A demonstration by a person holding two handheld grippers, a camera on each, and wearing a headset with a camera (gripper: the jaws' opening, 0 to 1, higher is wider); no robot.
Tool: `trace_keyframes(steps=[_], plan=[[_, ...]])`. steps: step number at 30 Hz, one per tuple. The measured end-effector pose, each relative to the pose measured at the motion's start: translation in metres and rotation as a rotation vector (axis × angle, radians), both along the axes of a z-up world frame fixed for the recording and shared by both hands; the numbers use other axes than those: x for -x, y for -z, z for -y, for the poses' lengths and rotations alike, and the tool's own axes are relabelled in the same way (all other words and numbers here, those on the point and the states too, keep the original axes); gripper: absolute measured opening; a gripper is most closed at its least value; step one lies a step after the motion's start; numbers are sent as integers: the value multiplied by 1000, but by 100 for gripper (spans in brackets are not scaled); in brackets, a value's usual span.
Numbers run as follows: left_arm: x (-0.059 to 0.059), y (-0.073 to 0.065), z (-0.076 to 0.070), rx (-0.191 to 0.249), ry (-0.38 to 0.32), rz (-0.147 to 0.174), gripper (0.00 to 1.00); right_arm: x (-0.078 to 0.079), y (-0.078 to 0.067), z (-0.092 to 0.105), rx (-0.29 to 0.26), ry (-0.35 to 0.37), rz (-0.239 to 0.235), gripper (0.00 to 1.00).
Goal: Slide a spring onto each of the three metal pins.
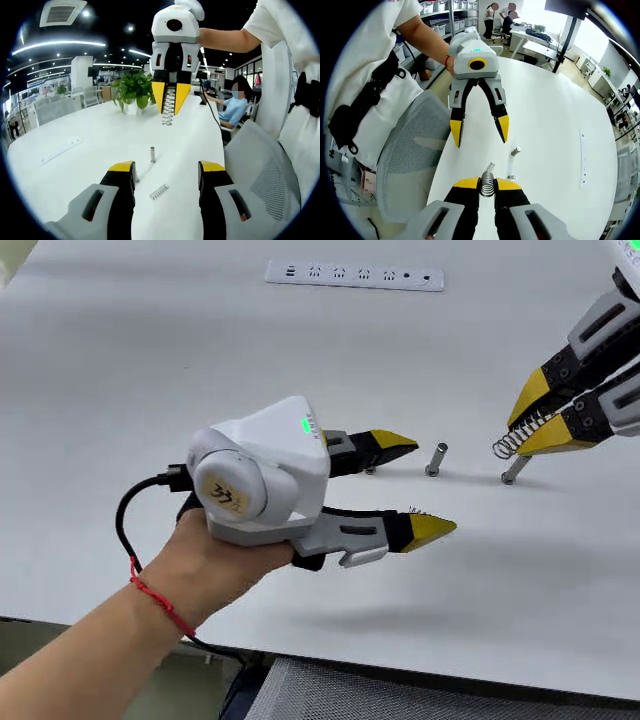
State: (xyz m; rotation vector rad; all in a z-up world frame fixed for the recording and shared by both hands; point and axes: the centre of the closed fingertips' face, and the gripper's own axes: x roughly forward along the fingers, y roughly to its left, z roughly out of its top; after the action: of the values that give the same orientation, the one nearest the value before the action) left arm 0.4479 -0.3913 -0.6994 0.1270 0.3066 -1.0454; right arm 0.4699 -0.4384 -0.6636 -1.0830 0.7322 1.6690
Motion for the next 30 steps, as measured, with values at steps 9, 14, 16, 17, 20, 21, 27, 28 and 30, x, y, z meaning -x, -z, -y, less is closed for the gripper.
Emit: trace_keyframes(steps=[9,14,16,17,20,21,27,28,30], plan=[[0,15,-37,-21,-44,-2,62,-32,23,-7,38,55,33,7],[-2,23,-50,-25,-65,0,73,-44,40,-13,60,70,40,7],[-2,26,-55,-26,-68,-9,76,-48,48,-14,71,75,40,7],[-3,27,-57,-28,-71,-10,76,-51,50,-14,75,77,41,7],[-5,31,-62,-25,-81,-22,83,-57,55,-18,84,87,40,7],[-5,32,-64,-28,-82,-13,85,-59,58,-19,87,89,38,7],[-7,36,-68,-17,-90,-26,94,-65,74,-22,117,92,31,7],[-7,37,-68,-12,-90,-31,95,-66,77,-22,121,93,28,7],[-6,37,-69,-12,-87,-28,97,-64,80,-23,127,97,23,7]])
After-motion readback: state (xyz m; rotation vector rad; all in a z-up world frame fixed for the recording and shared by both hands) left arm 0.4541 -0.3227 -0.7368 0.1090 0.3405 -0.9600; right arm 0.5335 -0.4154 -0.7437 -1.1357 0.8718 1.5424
